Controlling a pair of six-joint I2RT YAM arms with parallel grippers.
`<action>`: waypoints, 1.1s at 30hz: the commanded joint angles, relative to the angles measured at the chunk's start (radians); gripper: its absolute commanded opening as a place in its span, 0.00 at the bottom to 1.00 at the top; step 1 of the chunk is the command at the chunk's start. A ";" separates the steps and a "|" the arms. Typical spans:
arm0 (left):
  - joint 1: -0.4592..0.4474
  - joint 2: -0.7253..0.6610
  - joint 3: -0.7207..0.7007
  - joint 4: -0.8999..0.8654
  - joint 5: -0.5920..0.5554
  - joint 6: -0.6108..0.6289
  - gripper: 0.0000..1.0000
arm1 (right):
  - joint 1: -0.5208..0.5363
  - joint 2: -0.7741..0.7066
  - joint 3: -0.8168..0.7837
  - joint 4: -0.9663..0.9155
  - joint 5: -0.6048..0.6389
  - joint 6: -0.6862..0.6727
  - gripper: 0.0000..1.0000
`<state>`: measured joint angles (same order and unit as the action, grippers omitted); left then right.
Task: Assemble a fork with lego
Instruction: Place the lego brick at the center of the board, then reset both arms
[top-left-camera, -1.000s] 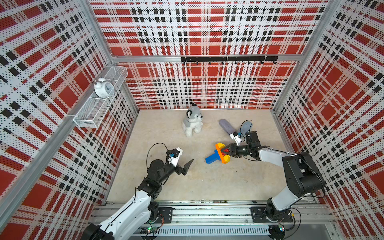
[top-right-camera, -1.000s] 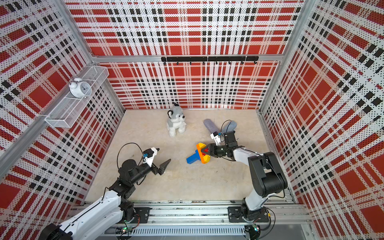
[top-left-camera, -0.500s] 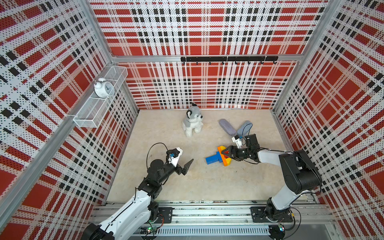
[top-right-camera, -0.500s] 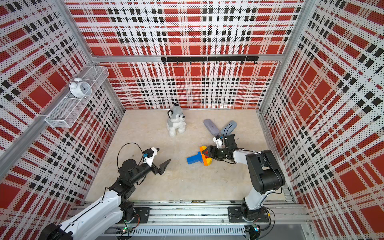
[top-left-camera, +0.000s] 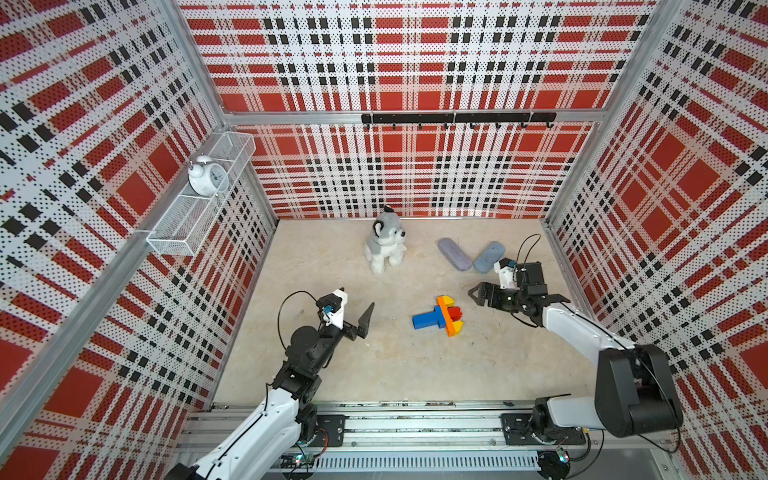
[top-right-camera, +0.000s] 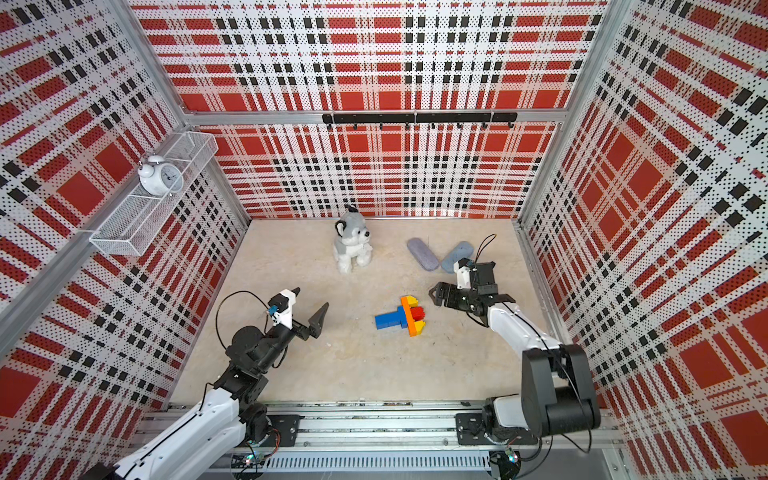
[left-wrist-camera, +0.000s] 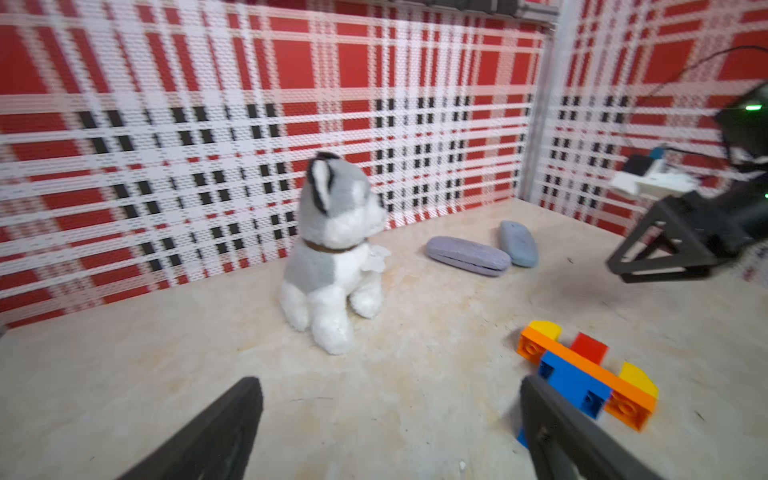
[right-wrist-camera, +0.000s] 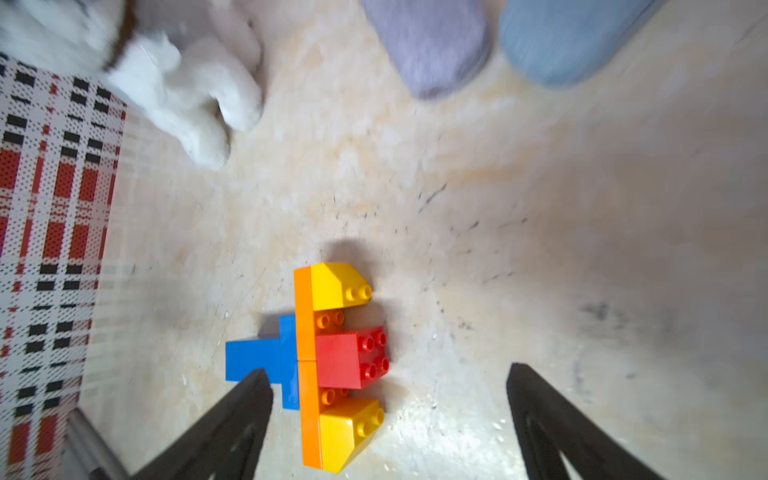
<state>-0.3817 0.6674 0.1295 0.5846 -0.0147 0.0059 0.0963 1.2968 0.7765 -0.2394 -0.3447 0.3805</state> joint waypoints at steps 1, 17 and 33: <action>0.018 -0.003 -0.023 0.086 -0.324 -0.057 0.98 | -0.056 -0.081 0.028 -0.023 0.218 -0.073 1.00; 0.217 0.355 -0.036 0.321 -0.511 -0.044 0.98 | -0.099 0.078 -0.426 1.099 0.461 -0.274 1.00; 0.306 0.895 -0.019 0.972 -0.232 0.025 0.98 | -0.090 0.269 -0.478 1.363 0.380 -0.313 1.00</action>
<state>-0.1116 1.4696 0.1352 1.2865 -0.3222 0.0341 -0.0010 1.5616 0.2916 1.1118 0.0383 0.0772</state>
